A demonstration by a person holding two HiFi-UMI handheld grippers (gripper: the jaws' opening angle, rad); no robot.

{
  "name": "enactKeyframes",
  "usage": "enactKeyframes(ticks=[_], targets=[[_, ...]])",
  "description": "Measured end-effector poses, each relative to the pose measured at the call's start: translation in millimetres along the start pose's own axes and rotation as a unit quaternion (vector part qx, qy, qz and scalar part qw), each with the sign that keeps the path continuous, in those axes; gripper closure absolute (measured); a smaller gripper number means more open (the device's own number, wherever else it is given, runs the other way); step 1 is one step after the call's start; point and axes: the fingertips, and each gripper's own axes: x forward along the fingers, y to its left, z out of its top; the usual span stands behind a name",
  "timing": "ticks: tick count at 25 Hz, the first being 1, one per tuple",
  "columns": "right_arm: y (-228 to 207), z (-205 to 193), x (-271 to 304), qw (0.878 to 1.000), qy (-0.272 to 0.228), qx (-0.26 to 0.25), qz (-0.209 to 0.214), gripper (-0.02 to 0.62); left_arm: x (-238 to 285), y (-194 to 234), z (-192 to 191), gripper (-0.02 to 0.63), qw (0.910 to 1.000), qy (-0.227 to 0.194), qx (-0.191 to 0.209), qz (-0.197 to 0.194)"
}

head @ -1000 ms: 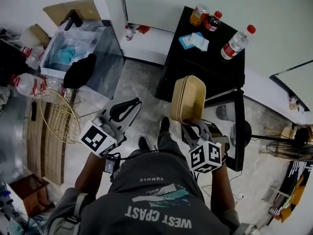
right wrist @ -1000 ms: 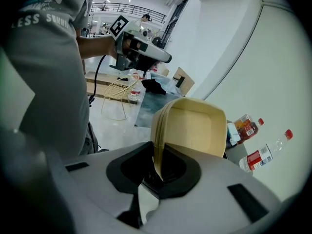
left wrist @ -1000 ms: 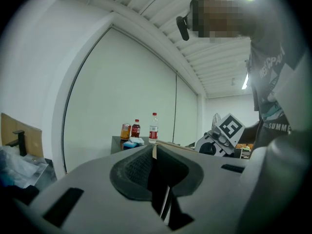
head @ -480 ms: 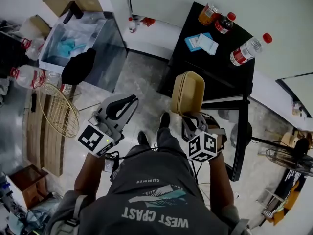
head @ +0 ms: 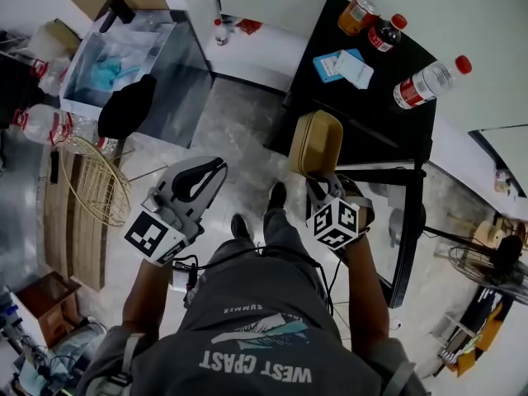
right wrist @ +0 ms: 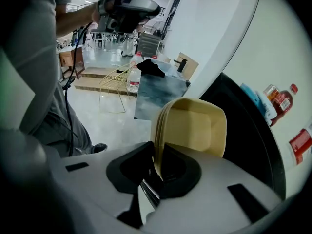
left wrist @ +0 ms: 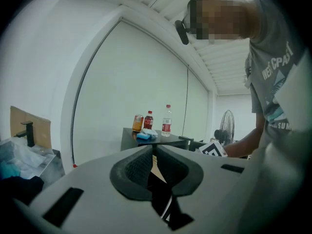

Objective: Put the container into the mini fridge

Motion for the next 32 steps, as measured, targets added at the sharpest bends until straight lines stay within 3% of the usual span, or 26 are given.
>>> enactKeyframes(ticks=[15, 32], targets=[[-14, -42, 83, 0.999, 0.026, 0.013, 0.014, 0.537, -1, 13, -14, 0.566, 0.9998, 0.010, 0.015, 0.010], [-38, -76, 153, 0.998, 0.059, 0.012, 0.002, 0.535, 9, 17, -34, 0.566, 0.9984, 0.051, -0.017, 0.020]])
